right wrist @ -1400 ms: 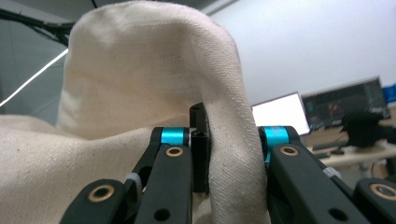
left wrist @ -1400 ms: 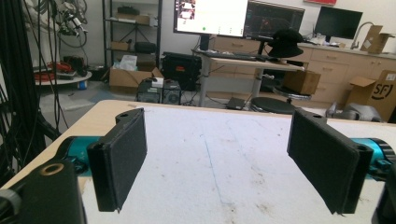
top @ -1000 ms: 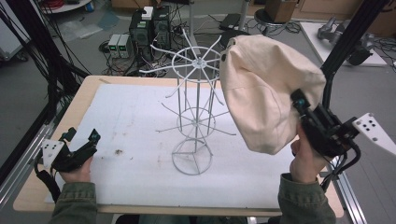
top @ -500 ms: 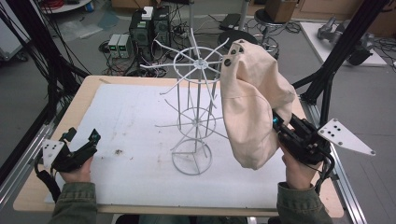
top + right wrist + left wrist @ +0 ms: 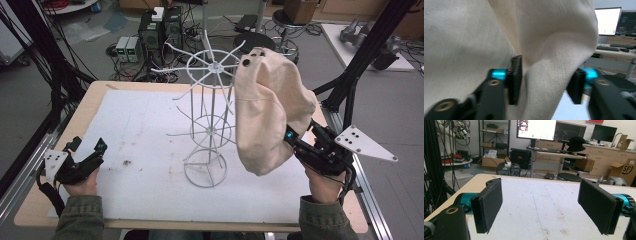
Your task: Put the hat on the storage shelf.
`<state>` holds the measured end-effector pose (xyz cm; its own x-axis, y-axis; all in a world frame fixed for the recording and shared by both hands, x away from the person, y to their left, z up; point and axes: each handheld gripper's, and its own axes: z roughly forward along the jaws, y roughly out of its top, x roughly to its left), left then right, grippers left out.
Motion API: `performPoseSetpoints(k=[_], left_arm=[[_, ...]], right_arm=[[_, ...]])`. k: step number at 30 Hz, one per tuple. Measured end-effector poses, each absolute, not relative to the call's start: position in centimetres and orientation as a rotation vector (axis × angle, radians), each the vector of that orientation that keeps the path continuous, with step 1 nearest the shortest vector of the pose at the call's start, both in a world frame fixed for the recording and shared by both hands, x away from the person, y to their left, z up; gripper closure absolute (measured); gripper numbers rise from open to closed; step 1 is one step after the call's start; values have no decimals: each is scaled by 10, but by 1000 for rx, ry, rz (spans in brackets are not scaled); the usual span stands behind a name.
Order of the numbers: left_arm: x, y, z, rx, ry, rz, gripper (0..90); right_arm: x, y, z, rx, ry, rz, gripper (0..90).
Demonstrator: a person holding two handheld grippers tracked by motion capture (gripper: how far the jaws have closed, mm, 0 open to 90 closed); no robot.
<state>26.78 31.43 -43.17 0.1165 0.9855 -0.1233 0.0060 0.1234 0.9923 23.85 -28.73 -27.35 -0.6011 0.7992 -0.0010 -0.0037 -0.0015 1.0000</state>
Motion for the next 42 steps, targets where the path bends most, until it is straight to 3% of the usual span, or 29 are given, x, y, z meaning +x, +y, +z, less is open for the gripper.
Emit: performPoseSetpoints(k=[9, 16, 42], left_arm=[[268, 314, -432, 1166, 1180, 1033, 202], [268, 314, -431, 1167, 1176, 1036, 202], [267, 315, -431, 1163, 1175, 1037, 202]], right_arm=[[234, -290, -274, 797, 1546, 1713, 208], [234, -297, -277, 844, 1506, 1712, 152], [234, -311, -281, 1013, 1383, 1563, 139]])
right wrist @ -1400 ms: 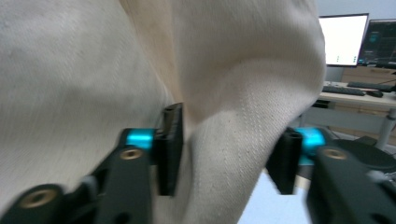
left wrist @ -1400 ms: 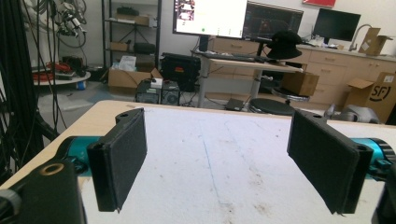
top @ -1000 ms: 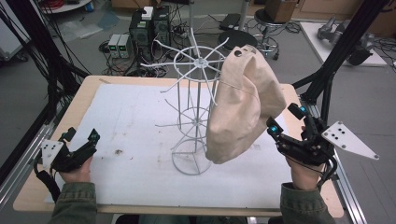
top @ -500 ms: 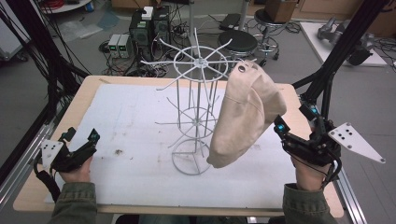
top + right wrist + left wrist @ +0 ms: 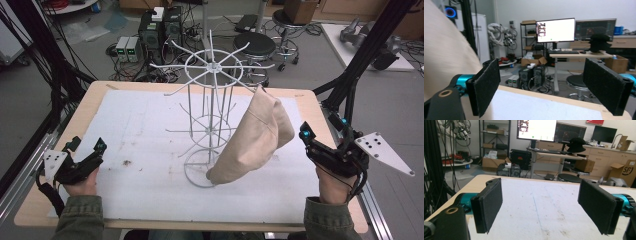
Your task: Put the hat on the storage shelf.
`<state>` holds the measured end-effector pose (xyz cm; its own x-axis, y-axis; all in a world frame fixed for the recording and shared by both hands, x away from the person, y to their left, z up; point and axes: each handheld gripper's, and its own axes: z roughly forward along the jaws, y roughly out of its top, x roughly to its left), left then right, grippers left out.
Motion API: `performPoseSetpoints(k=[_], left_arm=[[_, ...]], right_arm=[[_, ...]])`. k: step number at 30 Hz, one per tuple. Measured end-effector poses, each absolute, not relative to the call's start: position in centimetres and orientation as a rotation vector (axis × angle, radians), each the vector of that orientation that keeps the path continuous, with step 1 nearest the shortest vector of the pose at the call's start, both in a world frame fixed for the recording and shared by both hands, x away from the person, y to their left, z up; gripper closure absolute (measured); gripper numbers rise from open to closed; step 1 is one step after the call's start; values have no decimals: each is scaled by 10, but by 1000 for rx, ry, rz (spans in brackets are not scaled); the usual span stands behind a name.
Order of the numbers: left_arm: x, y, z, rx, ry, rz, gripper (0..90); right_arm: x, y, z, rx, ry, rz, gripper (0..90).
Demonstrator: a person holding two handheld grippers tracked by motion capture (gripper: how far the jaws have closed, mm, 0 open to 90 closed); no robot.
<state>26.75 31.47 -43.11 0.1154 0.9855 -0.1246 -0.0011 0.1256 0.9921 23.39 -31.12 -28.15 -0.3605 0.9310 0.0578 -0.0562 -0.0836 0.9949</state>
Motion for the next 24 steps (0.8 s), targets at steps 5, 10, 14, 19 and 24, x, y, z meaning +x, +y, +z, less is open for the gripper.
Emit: performPoseSetpoints(k=[5, 10, 14, 19, 24], left_arm=[[267, 315, -431, 1162, 1176, 1039, 201], [267, 315, -431, 1156, 1176, 1042, 201], [267, 316, -431, 1155, 1176, 1046, 201], [266, 316, -431, 1152, 1176, 1047, 201], [266, 316, -430, 1151, 1175, 1047, 201]], right_arm=[[240, -309, -289, 1072, 1346, 1487, 127], [245, -309, -302, 1129, 1317, 1434, 126], [249, -310, -311, 1178, 1312, 1403, 123], [249, -309, -323, 1224, 1300, 1377, 123], [248, -303, -330, 1281, 1295, 1301, 120]])
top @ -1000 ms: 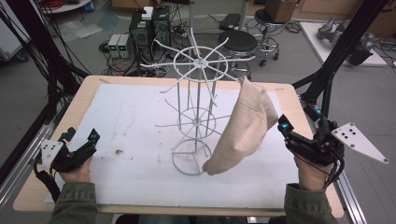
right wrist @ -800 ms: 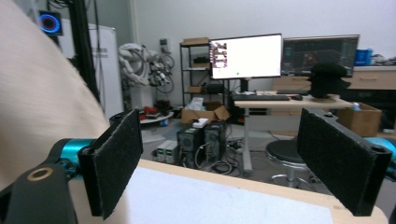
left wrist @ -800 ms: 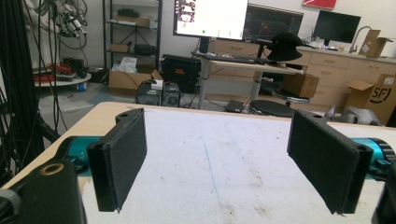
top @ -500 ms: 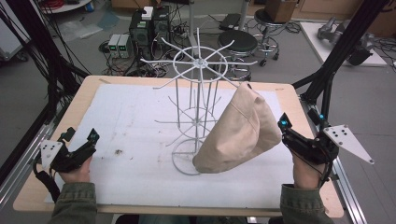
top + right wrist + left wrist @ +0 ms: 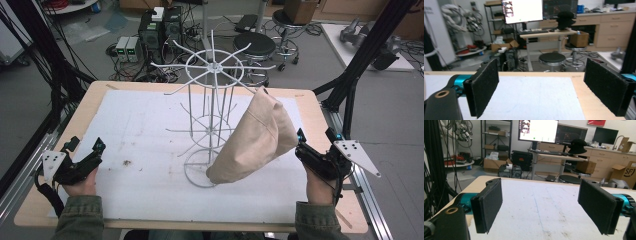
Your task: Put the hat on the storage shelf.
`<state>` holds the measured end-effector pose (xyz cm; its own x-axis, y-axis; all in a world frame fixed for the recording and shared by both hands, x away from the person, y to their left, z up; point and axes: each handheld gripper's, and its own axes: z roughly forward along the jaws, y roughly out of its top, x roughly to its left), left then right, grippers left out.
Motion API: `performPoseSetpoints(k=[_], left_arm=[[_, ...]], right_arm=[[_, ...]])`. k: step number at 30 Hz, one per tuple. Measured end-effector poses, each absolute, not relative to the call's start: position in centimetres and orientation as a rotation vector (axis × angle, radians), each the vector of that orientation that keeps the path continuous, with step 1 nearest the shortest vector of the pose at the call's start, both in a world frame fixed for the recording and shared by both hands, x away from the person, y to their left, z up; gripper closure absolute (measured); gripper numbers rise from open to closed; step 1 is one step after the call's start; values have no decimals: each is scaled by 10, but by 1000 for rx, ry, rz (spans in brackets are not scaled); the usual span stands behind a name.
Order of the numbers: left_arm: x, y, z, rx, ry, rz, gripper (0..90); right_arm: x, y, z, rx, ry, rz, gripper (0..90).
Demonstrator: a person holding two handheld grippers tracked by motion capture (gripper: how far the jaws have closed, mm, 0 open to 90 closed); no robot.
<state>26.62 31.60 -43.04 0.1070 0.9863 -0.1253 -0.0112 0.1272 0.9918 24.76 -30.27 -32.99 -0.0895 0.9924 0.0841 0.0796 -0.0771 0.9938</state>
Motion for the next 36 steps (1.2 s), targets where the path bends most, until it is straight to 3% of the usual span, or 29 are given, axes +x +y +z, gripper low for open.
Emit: performPoseSetpoints(k=[24, 36], left_arm=[[266, 316, -431, 1154, 1178, 1040, 201], [267, 315, -431, 1160, 1178, 1035, 201]], right_arm=[[243, -305, -395, 1396, 1263, 1289, 120], [252, -300, -410, 1382, 1315, 1240, 120]])
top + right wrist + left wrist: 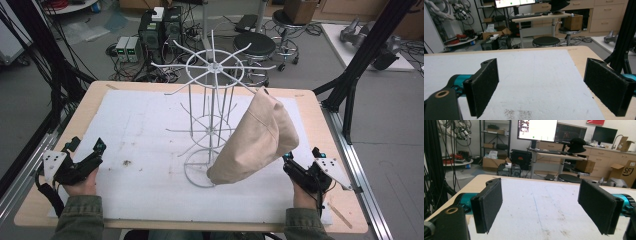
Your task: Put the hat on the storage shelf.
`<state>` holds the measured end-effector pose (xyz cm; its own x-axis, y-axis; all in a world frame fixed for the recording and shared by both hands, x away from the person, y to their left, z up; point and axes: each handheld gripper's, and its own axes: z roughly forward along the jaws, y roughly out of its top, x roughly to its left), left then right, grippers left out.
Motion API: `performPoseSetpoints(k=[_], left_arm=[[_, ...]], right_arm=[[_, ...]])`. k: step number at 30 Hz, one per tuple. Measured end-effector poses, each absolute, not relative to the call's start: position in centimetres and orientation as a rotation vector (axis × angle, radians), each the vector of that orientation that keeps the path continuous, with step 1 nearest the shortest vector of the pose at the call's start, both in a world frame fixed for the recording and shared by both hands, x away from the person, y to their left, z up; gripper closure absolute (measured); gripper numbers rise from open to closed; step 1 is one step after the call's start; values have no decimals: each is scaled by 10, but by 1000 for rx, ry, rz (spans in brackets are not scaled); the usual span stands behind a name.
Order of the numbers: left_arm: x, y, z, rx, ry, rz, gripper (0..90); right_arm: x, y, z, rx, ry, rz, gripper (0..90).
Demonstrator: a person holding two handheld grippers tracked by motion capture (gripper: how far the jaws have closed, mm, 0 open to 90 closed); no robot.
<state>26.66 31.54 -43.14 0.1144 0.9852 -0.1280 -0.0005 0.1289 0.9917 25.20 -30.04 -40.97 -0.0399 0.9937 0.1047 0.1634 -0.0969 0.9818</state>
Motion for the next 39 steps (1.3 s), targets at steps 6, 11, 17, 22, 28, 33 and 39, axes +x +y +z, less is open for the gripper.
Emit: performPoseSetpoints(k=[6, 11, 17, 22, 28, 33, 39], left_arm=[[267, 315, -431, 1165, 1175, 1030, 201], [267, 314, -432, 1166, 1174, 1028, 201], [268, 314, -432, 1170, 1177, 1020, 201], [269, 315, -433, 1173, 1177, 1017, 201], [269, 314, -433, 1177, 1175, 1017, 201], [269, 313, -433, 1172, 1176, 1016, 201], [268, 314, -432, 1170, 1173, 1020, 202]], right_arm=[[253, -300, -411, 1373, 1336, 1222, 120], [253, -299, -412, 1370, 1335, 1221, 120], [253, -297, -412, 1361, 1349, 1214, 120], [254, -297, -412, 1362, 1355, 1217, 120], [254, -298, -412, 1361, 1355, 1214, 120], [253, -299, -412, 1365, 1342, 1216, 120], [251, -301, -411, 1351, 1331, 1220, 120]])
